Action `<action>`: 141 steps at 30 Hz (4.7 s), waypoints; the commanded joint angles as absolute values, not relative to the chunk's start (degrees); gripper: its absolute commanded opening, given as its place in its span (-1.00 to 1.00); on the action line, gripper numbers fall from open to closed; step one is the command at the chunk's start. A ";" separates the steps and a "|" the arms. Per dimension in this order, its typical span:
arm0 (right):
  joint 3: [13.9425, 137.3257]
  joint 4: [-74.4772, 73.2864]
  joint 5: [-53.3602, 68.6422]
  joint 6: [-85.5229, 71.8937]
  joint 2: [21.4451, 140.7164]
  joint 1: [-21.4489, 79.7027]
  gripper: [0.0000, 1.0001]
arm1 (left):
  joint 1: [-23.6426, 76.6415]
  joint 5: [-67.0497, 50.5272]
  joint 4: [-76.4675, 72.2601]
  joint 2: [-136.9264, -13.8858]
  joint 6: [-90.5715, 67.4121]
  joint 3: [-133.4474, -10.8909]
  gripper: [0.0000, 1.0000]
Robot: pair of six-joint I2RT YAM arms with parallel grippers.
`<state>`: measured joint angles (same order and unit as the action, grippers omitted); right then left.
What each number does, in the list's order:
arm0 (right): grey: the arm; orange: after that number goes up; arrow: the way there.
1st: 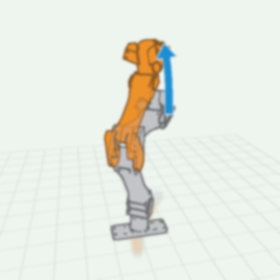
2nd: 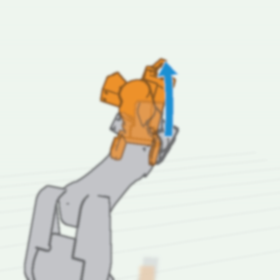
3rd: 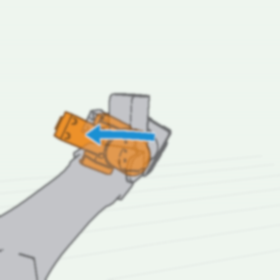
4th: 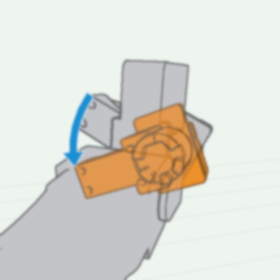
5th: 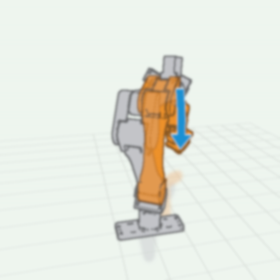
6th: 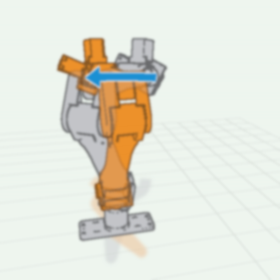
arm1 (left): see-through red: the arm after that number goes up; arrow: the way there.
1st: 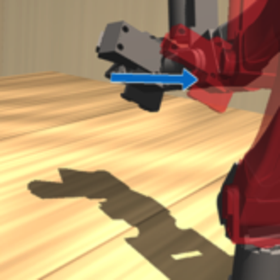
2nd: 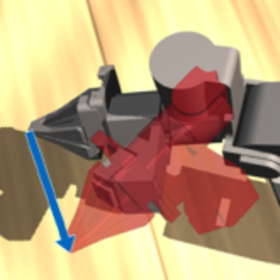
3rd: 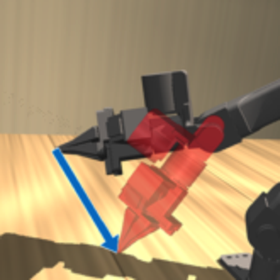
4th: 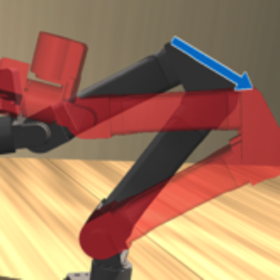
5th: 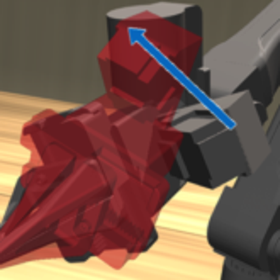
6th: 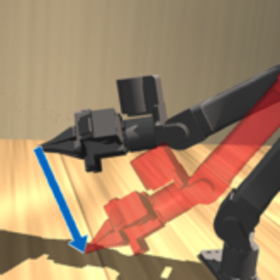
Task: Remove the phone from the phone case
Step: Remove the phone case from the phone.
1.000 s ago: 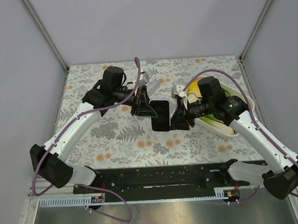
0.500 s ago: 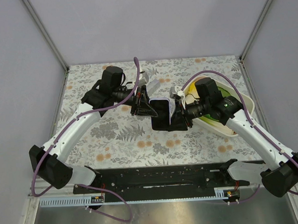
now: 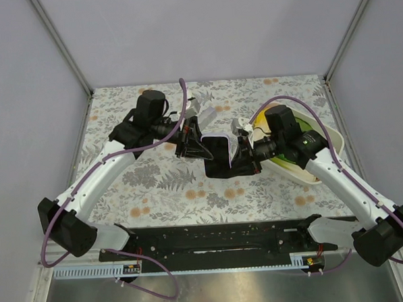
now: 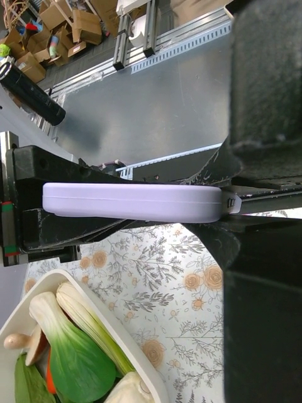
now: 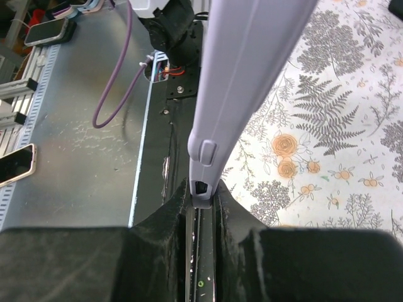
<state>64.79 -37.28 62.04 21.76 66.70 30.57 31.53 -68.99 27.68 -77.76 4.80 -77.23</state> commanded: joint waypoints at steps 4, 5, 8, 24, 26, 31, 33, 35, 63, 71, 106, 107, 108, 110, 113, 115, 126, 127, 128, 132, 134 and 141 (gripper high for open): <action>69.17 -39.73 77.25 26.89 63.98 31.02 -1.00 | 30.50 -69.08 21.99 -78.31 7.83 -79.36 -1.00; 69.43 -39.73 77.86 26.98 63.90 31.20 -1.00 | 30.59 -69.08 20.93 -78.75 7.04 -79.45 -1.00; 70.05 -39.81 80.33 26.89 64.16 31.55 -1.00 | 30.67 -68.82 18.55 -79.98 5.54 -80.06 -1.00; 71.81 -42.89 83.94 28.30 65.48 36.47 -1.00 | 31.11 -67.41 15.03 -84.11 2.90 -82.53 -1.00; 71.98 -43.07 83.94 28.39 65.65 37.00 -1.00 | 31.29 -67.24 15.55 -84.55 3.34 -83.05 -1.00; 72.33 -43.33 84.37 28.74 66.27 38.32 -1.00 | 32.17 -66.62 15.56 -84.99 3.34 -83.49 -1.00; 72.68 -43.94 84.46 29.35 66.62 38.84 -1.00 | 32.43 -66.53 15.56 -85.25 3.34 -83.85 -1.00; 73.47 -45.08 84.46 30.32 66.97 39.55 -1.00 | 32.78 -66.18 15.64 -85.34 3.34 -83.85 -1.00; 86.04 -75.76 74.71 62.13 74.53 44.74 -1.00 | 33.31 -65.57 15.38 -88.77 0.18 -86.31 -1.00; 85.78 -73.74 70.14 62.58 75.50 44.74 -1.00 | 33.84 -65.66 15.38 -87.80 0.18 -84.91 -1.00; 84.73 -67.68 60.56 60.91 77.69 47.37 -1.00 | 35.86 -67.42 15.20 -89.56 -7.29 -86.57 -1.00; 84.81 -67.15 60.30 60.56 77.78 47.37 -1.00 | 35.95 -67.24 15.29 -89.39 -7.29 -86.57 -1.00; 84.64 -65.76 59.77 58.29 77.87 47.46 -1.00 | 36.12 -66.98 15.21 -89.12 -7.38 -86.57 -1.00; 84.03 -62.34 57.58 54.34 77.78 47.37 -1.00 | 36.56 -66.36 15.47 -88.51 -7.03 -86.22 -1.00; 82.45 -56.35 53.97 48.18 77.08 47.29 -1.00 | 37.09 -64.78 15.47 -87.37 -6.68 -84.91 -1.00; 81.13 -52.49 52.57 43.97 76.73 47.29 -1.00 | 37.18 -63.81 15.21 -86.66 -6.50 -84.03 -1.00; 75.33 -34.56 45.27 24.28 74.88 45.62 -1.00 | 37.18 -57.58 14.59 -83.76 -7.12 -81.39 -1.00; 74.45 -32.71 45.00 22.52 74.80 45.09 -1.00 | 37.18 -56.79 13.98 -83.41 -7.73 -81.04 -1.00; 73.75 -31.22 45.00 21.20 74.71 44.57 -1.00 | 37.18 -56.52 13.10 -83.15 -8.52 -80.43 -1.00; 71.46 -25.76 44.47 15.83 74.44 43.33 -1.00 | 37.18 -54.23 12.13 -82.44 -9.58 -79.54 -1.00; 70.84 -23.48 44.21 13.46 74.71 42.63 -1.00 | 37.18 -53.27 11.95 -82.27 -9.93 -79.54 -1.00; 68.38 -16.71 45.17 6.42 75.50 40.08 -1.00 | 37.18 -50.54 11.17 -81.74 -11.69 -78.67 -1.00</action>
